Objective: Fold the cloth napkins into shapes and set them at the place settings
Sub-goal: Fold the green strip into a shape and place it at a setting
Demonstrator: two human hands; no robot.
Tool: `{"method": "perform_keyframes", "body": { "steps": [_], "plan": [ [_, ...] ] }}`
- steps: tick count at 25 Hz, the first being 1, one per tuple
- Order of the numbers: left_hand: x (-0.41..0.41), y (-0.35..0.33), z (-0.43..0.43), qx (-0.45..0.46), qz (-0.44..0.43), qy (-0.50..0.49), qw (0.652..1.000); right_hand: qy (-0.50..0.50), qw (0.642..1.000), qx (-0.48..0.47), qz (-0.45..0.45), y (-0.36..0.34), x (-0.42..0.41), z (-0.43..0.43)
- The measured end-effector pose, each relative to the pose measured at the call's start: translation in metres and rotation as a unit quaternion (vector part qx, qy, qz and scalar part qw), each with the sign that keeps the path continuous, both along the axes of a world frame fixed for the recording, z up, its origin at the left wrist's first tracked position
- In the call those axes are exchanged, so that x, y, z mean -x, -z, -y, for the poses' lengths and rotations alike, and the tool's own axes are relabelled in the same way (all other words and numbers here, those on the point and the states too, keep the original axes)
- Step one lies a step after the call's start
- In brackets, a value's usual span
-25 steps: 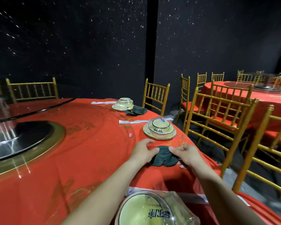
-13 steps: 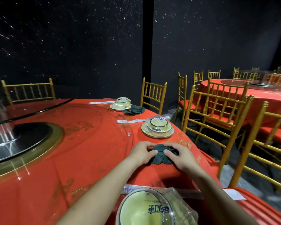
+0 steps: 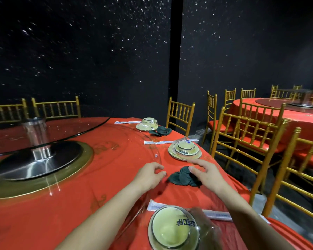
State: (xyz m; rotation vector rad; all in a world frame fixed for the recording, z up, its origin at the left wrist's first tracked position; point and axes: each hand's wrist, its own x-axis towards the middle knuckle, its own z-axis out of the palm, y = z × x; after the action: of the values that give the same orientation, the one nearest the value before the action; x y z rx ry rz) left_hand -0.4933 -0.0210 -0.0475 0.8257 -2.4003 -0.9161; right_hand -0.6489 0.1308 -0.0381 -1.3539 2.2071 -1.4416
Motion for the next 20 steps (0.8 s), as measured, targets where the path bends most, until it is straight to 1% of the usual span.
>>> {"method": "perform_keyframes", "body": {
  "steps": [3,7,8,11,17,20],
  "plan": [
    [-0.071,-0.013,-0.01,-0.005,-0.027,-0.019,0.999,-0.043,0.998,-0.02,-0.028,-0.019,-0.04,-0.001],
    [-0.191,-0.028,-0.024,-0.019,-0.036,-0.059,0.997,-0.115,0.991,-0.059,-0.033,-0.037,-0.122,0.0],
    [-0.221,-0.03,-0.024,-0.017,-0.035,-0.076,0.996,-0.135,0.987,-0.076,-0.039,-0.036,-0.144,0.0],
    [-0.313,-0.034,-0.024,-0.009,-0.03,-0.143,0.989,-0.201,0.966,-0.134,-0.095,-0.027,-0.218,0.005],
    [-0.461,-0.037,-0.014,0.018,-0.004,-0.274,0.961,-0.283,0.936,-0.156,-0.141,-0.037,-0.337,0.03],
    [-0.515,-0.032,0.003,-0.006,-0.03,-0.349,0.936,-0.307,0.933,-0.138,-0.129,-0.042,-0.38,0.049]
  ]
}}
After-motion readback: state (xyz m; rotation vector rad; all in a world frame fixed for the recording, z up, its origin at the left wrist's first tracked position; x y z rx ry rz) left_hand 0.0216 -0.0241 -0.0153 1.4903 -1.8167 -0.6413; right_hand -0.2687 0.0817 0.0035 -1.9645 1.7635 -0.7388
